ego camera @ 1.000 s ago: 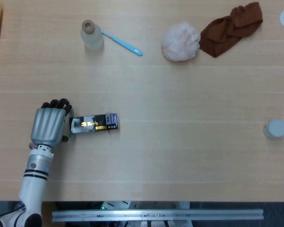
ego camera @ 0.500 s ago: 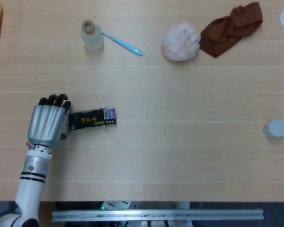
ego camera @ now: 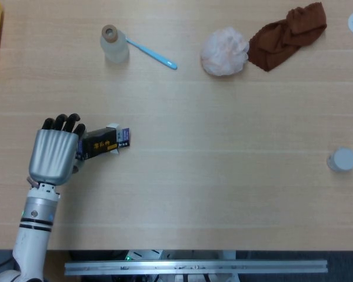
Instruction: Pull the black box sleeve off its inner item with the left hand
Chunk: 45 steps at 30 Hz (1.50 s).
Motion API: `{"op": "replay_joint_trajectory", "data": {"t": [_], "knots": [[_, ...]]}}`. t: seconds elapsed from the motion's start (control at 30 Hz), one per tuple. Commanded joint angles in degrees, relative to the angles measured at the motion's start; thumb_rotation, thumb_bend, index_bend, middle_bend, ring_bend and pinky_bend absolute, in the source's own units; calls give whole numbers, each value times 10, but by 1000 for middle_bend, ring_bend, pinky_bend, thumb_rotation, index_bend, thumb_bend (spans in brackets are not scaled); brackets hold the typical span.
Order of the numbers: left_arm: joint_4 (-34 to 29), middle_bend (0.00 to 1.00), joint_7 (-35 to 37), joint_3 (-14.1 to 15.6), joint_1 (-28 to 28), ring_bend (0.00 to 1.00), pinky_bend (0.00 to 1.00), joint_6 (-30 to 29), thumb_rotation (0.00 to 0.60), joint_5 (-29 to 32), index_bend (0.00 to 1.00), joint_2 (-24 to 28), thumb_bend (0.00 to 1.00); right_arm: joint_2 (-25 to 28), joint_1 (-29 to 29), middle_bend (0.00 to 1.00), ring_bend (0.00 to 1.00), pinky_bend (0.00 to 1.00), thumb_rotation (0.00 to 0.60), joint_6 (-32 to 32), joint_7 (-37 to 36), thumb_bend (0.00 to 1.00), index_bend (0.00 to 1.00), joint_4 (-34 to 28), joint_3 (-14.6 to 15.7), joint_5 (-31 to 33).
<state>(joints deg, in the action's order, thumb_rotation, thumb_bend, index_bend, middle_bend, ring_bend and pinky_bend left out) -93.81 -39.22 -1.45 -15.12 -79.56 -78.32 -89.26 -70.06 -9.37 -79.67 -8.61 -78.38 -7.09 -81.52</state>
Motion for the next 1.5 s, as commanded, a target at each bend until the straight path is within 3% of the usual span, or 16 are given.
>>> {"op": "replay_joint_trajectory", "data": {"t": [0.03, 0.7, 1.5], "knots": [[-6, 284, -8, 1, 1, 262, 337, -5, 600, -6, 571, 4, 105, 0, 0, 379, 245, 292, 600, 0, 0, 240, 468, 0, 0, 0], [-76, 282, -130, 0, -10, 262, 337, -11, 600, -26, 571, 37, 105, -1, -1, 379, 245, 292, 600, 0, 4, 240, 468, -2, 0, 1], [-120, 279, -176, -11, -6, 262, 337, -46, 600, -60, 571, 69, 105, 0, -2, 379, 245, 292, 600, -1, 9, 241, 468, -7, 0, -2]]}}
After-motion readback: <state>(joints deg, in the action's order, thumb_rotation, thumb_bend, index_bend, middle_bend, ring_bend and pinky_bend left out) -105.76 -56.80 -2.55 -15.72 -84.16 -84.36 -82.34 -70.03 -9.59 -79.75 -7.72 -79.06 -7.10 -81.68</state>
